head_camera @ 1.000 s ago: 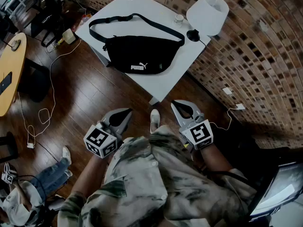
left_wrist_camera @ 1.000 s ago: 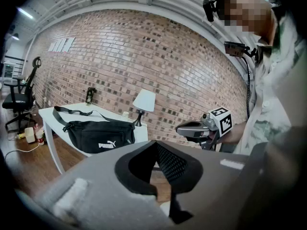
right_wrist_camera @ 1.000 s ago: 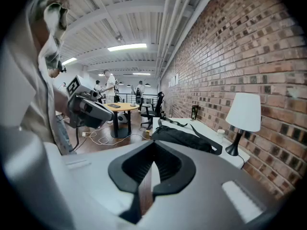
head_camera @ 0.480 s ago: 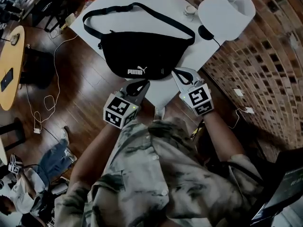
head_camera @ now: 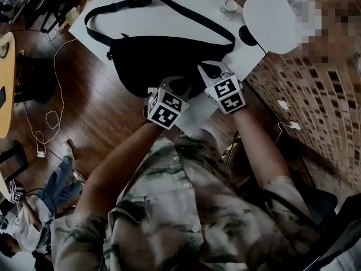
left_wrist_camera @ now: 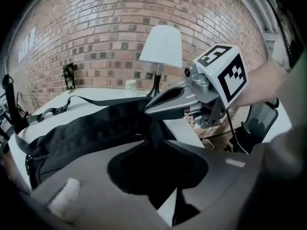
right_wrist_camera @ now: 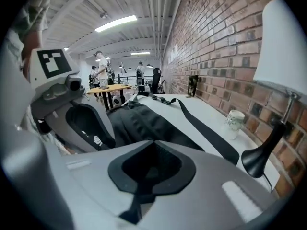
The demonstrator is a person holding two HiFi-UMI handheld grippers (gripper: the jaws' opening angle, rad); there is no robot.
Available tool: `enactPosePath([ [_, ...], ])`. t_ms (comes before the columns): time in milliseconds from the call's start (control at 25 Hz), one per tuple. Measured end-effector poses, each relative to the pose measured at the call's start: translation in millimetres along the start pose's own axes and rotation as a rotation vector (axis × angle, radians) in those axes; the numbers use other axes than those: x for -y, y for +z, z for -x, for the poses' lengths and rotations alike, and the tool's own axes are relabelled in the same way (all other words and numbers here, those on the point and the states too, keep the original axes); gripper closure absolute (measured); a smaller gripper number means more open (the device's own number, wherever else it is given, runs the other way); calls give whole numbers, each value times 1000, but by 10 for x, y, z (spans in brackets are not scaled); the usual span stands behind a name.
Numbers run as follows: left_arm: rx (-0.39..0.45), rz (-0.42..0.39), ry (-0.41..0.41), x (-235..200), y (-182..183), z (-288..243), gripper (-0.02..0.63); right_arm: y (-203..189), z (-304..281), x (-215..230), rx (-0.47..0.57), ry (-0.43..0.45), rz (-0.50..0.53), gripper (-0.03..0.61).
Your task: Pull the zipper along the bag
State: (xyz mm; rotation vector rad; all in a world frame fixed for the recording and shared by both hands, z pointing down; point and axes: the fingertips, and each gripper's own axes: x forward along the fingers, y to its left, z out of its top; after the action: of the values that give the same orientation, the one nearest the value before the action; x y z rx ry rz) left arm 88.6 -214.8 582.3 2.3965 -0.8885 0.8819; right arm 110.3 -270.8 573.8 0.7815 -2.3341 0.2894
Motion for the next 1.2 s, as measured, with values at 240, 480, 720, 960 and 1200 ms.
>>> enactPosePath([
  [240, -76, -18, 75, -164, -138, -261, 517, -79, -268, 105, -33, 5, -24, 572],
  [480, -119, -40, 95, -186, -216, -413, 515, -166, -378, 102, -63, 33, -92, 572],
  [720, -143, -62, 122, -224, -229, -472, 521, -201, -442, 93, -73, 48, -112, 572],
  [960, -154, -83, 99, -203, -251, -463, 581, -258, -485, 74, -79, 59, -112, 572],
  [1200, -159, -55, 52, -178, -272, -368, 584, -289, -505, 73, -85, 64, -112, 572],
])
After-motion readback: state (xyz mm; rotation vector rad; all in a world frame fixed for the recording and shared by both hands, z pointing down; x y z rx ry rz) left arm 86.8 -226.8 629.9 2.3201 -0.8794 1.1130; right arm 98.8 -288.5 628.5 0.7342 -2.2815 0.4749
